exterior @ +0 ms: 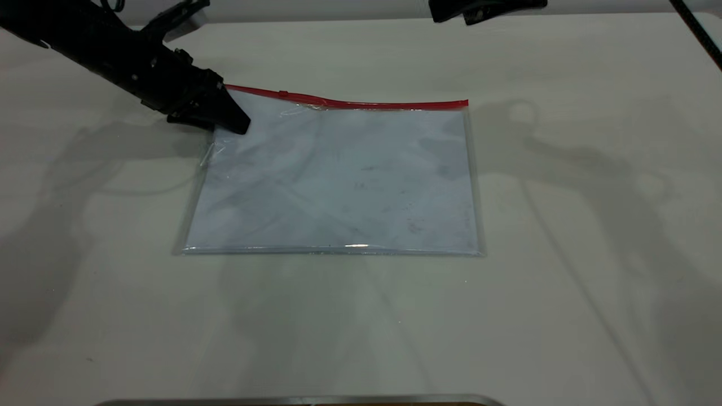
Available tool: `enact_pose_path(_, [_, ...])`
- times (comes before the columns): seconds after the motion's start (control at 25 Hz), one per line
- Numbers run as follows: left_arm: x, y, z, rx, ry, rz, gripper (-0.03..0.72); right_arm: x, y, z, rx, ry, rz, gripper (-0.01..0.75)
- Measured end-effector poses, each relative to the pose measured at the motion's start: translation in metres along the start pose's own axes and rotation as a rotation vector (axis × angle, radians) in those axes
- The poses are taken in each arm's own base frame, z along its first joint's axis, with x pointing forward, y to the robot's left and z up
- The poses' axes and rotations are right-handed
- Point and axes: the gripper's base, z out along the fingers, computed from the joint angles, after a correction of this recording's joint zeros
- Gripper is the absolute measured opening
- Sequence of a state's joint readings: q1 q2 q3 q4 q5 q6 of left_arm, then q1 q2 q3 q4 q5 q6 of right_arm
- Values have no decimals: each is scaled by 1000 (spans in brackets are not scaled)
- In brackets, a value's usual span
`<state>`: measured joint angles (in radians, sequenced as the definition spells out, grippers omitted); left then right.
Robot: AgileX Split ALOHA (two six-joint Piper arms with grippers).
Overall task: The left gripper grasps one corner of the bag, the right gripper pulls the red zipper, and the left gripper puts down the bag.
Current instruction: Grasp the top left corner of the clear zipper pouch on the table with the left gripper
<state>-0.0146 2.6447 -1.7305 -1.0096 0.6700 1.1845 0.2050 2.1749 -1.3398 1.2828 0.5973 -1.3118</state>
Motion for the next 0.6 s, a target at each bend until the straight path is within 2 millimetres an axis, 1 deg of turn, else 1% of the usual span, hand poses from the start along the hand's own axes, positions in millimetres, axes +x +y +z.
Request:
enact_pose_path(0.04, [0,0,0,1,1,23,214,2,0,5,-13,11,-10,508])
enact_pose_path(0.12, [0,-3,1,14,5,84,94,4,3,19,-41,27,-61,495])
enact_pose_path(0.16, [-2,-4,0,16,3,128,61,2,5,26,-53,29,-87,492])
enact_pose_path(0.2, [-4,-7,-1,16,0,178,53,1,5,34,-62,29,-113,491])
enact_pose_path(0.32, [-11,-14,-4,12,-10,341,53,-13,7,55,-80,-4,-196,489])
enact_pose_path(0.36, [-13,-17,-5,8,-13,393,53,-15,6,62,-84,-9,-223,489])
enact_pose_path(0.48, [-21,-27,-5,-3,-20,585,53,-27,5,79,-107,-44,-309,489])
enact_pose_path(0.6, [-27,-39,-3,-3,-31,741,54,-37,8,92,-149,-84,-352,489])
